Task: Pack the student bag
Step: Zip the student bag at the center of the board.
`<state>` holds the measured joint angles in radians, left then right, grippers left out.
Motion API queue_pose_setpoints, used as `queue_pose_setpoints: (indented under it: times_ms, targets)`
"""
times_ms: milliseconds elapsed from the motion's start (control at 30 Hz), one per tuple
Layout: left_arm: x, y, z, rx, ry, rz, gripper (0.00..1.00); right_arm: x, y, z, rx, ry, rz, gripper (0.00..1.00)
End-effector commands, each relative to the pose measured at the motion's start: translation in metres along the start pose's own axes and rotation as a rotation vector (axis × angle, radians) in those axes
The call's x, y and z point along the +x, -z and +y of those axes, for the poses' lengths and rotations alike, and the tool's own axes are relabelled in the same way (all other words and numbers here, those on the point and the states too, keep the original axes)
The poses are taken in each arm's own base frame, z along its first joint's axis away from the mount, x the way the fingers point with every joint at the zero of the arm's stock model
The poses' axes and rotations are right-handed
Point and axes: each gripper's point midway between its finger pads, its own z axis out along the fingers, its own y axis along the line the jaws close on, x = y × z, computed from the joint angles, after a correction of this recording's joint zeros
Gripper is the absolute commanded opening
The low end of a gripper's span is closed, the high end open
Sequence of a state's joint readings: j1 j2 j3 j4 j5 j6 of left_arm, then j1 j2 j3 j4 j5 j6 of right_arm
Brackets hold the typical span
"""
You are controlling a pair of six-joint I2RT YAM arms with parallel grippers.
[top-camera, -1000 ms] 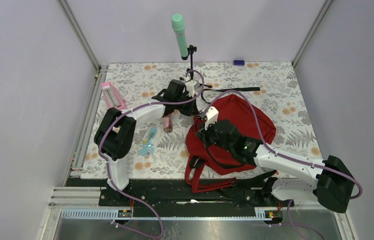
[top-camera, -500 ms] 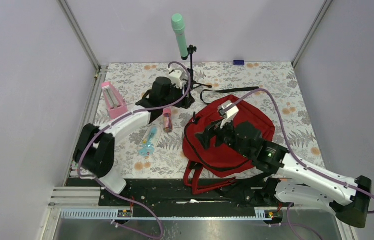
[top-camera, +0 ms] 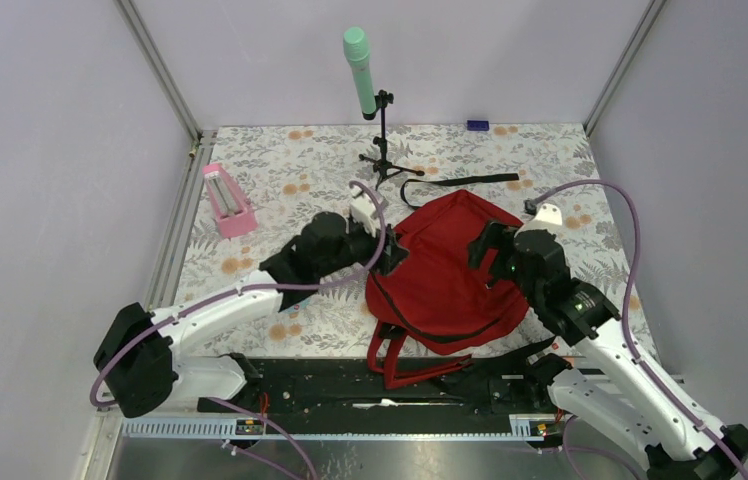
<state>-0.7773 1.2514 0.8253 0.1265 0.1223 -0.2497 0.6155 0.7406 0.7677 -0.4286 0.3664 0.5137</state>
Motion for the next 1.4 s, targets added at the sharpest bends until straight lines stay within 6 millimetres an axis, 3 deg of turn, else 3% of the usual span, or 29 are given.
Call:
queue_pose_setpoints:
  times_ms: [0, 167, 233, 367, 567, 700, 933, 1367]
  targets:
    - [-0.012, -0.002, -0.054, 0.122, -0.046, -0.12, 0.63, 0.028, -0.012, -0.029, 0.113, -0.212, 0.092, 0.96]
    - [0.012, -0.017, -0.122, 0.271, -0.047, -0.069, 0.64, 0.038, -0.023, -0.046, 0.181, -0.392, 0.085, 0.95]
    - [0.023, -0.024, -0.149, 0.33, -0.08, -0.042, 0.65, 0.039, -0.022, -0.048, 0.196, -0.438, 0.076, 0.9]
    - [0.046, -0.041, -0.175, 0.401, -0.176, -0.011, 0.73, 0.049, -0.024, -0.058, 0.239, -0.474, 0.068, 0.84]
    - [0.096, -0.072, -0.169, 0.407, -0.282, 0.082, 0.8, 0.07, -0.028, -0.061, 0.253, -0.473, 0.127, 0.79]
    - [0.116, -0.079, -0.165, 0.411, -0.279, 0.122, 0.82, 0.078, -0.03, -0.067, 0.282, -0.472, 0.14, 0.79]
    - [0.123, -0.077, -0.174, 0.429, -0.259, 0.135, 0.85, 0.083, -0.042, -0.068, 0.288, -0.443, 0.151, 0.75]
    - [0.136, -0.069, -0.201, 0.51, -0.264, 0.164, 0.87, 0.094, -0.051, -0.071, 0.298, -0.376, 0.194, 0.44]
